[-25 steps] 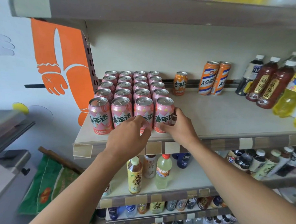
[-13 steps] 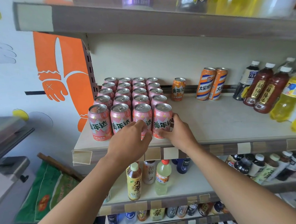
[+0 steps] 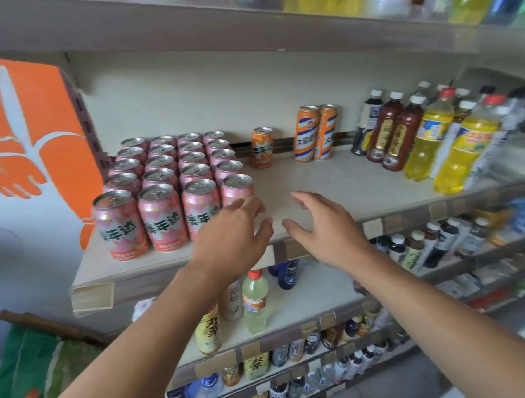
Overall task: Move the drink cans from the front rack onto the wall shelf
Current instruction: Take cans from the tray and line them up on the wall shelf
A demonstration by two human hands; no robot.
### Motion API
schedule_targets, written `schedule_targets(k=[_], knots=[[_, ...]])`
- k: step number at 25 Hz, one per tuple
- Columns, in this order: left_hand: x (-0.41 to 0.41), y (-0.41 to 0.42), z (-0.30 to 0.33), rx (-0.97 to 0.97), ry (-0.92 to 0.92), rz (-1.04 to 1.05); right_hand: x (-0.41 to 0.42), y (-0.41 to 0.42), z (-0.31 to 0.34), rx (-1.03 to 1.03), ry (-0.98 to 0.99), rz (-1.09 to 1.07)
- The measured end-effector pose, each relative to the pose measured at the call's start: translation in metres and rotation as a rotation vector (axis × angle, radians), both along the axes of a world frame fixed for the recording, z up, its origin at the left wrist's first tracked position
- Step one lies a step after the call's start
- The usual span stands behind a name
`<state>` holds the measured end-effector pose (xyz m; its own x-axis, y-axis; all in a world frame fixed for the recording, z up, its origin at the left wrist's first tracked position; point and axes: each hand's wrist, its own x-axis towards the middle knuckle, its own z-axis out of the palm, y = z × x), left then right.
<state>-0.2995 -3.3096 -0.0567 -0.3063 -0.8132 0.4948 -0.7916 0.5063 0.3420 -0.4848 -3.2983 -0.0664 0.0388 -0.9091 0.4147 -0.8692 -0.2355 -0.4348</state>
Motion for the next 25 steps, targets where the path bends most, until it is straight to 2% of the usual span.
schedule_targets(k=[5, 8, 17, 25], knots=[[-0.096, 0.004, 0.001, -0.009, -0.054, -0.209, -0.081, 0.065, 0.013, 0.013, 0.241, -0.240], [-0.162, 0.013, -0.001, -0.031, -0.071, -0.357, -0.136, 0.100, 0.008, 0.065, 0.275, -0.348], [-0.393, 0.093, -0.050, 0.039, -0.155, -0.815, -0.309, 0.230, -0.064, 0.302, 0.100, -0.745], [-0.553, 0.162, -0.098, 0.152, -0.277, -1.006, -0.450, 0.324, -0.136, 0.434, -0.111, -1.062]])
